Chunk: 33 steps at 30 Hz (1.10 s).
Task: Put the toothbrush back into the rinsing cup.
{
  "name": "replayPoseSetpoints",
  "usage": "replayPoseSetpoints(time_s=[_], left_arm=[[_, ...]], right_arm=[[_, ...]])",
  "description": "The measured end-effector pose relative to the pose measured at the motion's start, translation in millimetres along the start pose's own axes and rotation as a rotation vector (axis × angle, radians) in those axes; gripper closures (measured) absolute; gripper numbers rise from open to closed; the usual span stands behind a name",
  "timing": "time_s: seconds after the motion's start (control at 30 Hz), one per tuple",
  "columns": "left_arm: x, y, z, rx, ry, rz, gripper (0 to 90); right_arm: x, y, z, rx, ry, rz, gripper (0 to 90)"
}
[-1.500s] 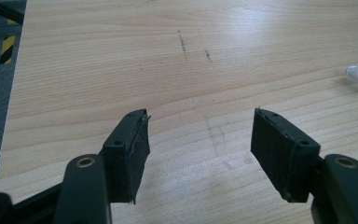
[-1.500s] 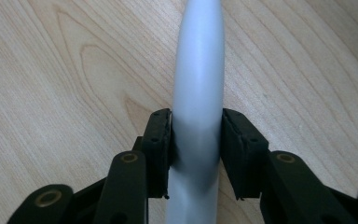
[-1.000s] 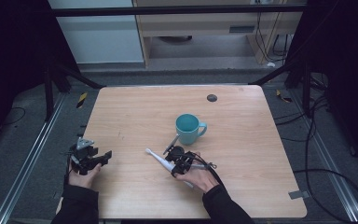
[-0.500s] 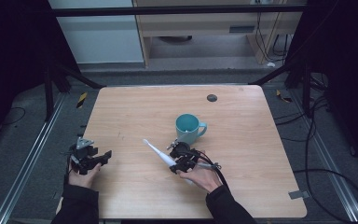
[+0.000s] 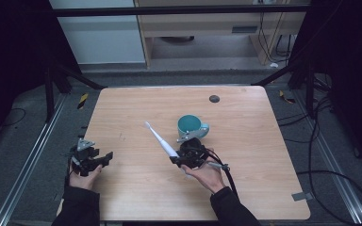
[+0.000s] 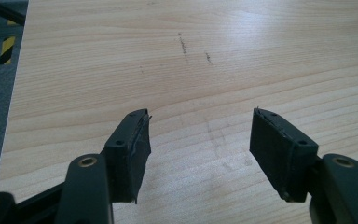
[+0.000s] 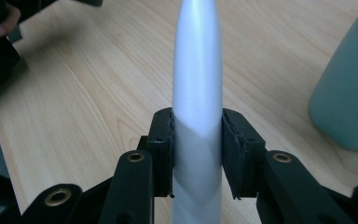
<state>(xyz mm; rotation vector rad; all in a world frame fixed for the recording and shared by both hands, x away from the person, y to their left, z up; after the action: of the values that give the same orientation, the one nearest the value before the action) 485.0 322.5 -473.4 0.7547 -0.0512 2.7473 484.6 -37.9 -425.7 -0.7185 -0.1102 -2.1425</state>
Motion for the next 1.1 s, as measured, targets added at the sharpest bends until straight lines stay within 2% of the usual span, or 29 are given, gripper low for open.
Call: replayPoseSetpoints(time_s=[0.23,0.57,0.8,1.1], left_arm=[[-0.3,0.1,-0.2,-0.004,-0.002,-0.003,37.3],[-0.4,0.4,-0.2,-0.005,-0.001,-0.004,37.4],[-0.7,0.2,-0.2,-0.005,-0.001,-0.005,37.5],[-1.1,0.1,-0.3,-0.004,-0.002,-0.006,37.6]], right_arm=[[5.8,3.5,5.5,-0.006,0.062,-0.010,66.4],[14.9,12.8,15.9,-0.023,0.196,-0.050,66.5],[17.8,26.3,30.8,-0.043,0.297,-0.084,66.5],[12.7,43.6,43.9,-0.063,0.347,-0.124,66.4]])
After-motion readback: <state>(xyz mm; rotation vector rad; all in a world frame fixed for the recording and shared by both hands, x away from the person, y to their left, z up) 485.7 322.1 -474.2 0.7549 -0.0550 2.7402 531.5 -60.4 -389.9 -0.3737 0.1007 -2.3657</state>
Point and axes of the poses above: each handheld gripper's, and its own axes: x roughly backward along the jaws, z roughly out of its top, y roughly to its right, the point moved 1 cm from there along -x, roughly forward along the jaws, and after that the axes turned 11 degrees about y, right-handed, at the moved point
